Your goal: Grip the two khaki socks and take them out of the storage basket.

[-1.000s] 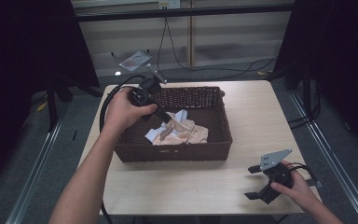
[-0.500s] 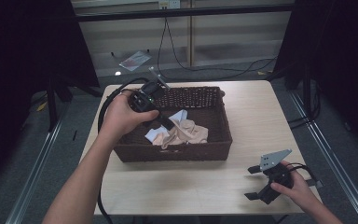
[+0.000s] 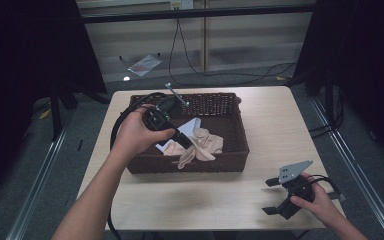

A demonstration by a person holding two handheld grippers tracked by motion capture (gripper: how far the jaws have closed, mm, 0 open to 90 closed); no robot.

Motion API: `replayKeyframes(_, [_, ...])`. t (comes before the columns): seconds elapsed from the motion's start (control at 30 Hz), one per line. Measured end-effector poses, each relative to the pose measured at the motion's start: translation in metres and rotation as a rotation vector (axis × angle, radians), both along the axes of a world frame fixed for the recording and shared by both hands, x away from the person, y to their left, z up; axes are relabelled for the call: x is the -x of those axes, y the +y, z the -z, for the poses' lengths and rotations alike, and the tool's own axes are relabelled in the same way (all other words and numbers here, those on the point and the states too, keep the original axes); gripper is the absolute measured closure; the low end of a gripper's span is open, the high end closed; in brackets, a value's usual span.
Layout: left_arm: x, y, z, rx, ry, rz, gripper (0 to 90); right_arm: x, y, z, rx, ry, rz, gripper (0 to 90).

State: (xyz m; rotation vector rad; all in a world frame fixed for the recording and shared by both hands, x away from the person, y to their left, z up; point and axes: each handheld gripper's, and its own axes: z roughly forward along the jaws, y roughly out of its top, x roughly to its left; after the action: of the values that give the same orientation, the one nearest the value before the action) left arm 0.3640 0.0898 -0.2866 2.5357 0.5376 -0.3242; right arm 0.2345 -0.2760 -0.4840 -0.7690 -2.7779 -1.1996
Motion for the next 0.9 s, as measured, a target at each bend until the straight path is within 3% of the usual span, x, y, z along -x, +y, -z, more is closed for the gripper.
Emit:
replayKeyframes(0.2, [0.005, -0.006, 0.012, 0.005, 0.012, 0.011, 85.8, 0.000, 0.001, 0.001, 0.004, -0.004, -0.003, 2.5])
replayKeyframes(0.73, [0.015, -0.024, 0.052, -0.047, 0.025, 0.048, 84.0, 0.000, 0.001, 0.001, 0.007, -0.001, -0.007, 2.5])
replayKeyframes(0.9, [0.016, -0.028, 0.062, -0.050, 0.022, 0.054, 77.5, 0.000, 0.001, 0.001, 0.007, -0.002, -0.011, 2.5])
